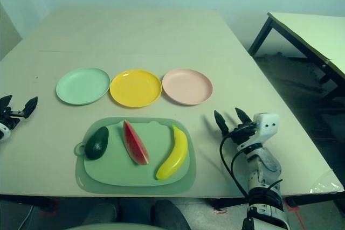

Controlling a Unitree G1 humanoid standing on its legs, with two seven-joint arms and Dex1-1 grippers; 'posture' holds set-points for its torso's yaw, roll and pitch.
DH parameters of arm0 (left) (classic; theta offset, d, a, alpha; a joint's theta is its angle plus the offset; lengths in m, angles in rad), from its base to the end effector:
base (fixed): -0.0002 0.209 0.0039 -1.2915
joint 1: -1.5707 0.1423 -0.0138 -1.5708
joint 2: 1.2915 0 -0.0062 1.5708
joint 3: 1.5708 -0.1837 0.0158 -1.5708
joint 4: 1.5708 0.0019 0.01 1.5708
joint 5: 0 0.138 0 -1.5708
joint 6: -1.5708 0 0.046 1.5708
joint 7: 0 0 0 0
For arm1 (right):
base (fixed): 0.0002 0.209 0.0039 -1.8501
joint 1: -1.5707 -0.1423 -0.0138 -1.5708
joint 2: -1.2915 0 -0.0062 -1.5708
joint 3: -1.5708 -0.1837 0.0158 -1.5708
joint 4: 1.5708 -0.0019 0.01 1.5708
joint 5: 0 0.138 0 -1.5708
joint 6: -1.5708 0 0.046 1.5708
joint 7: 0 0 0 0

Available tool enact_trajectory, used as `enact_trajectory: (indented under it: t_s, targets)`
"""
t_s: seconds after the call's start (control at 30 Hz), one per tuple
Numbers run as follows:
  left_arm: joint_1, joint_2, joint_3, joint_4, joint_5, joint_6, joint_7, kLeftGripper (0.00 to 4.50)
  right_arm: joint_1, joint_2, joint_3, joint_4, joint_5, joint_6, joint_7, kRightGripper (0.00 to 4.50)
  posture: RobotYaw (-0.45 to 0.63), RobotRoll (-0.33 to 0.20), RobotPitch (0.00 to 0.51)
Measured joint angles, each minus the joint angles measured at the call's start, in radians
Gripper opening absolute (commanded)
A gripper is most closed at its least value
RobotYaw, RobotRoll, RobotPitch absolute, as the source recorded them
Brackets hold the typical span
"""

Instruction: Place the fruits into color-matched plates.

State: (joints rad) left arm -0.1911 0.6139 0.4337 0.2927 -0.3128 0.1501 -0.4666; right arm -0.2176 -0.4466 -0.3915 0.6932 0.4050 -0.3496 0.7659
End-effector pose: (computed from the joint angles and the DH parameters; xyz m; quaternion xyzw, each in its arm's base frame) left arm 0.2130 0.3450 0.1121 0.0677 0.0301 0.0140 0.9972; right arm 0.2069 -0.3248 0.0362 0.0084 -0.0420 0.1006 0.9940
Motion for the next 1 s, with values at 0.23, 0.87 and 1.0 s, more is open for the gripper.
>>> enact_trajectory:
  t_s: [0.23,0.87,1.0]
  targets:
    - [-0.019,0.008,0.0,0.019,0.001,-0.005,-0.005,4.47,-0.002,0.002,0.0,0.005,0.0,-0.011,-0.002,4.5,0.06,0.0,0.044]
    - [0.02,0.043,0.03,-0.005,-0.052,0.012,-0.07,4.47,0.006,-0.05,-0.026,0.023,0.003,0.009,-0.024,4.5,0.0,0.0,0.084]
    - [0.044,0.099,0.01,-0.05,-0.095,-0.001,-0.259,4.47,0.014,-0.088,-0.015,-0.055,-0.049,0.023,-0.08,4.5,-0.01,0.0,0.087]
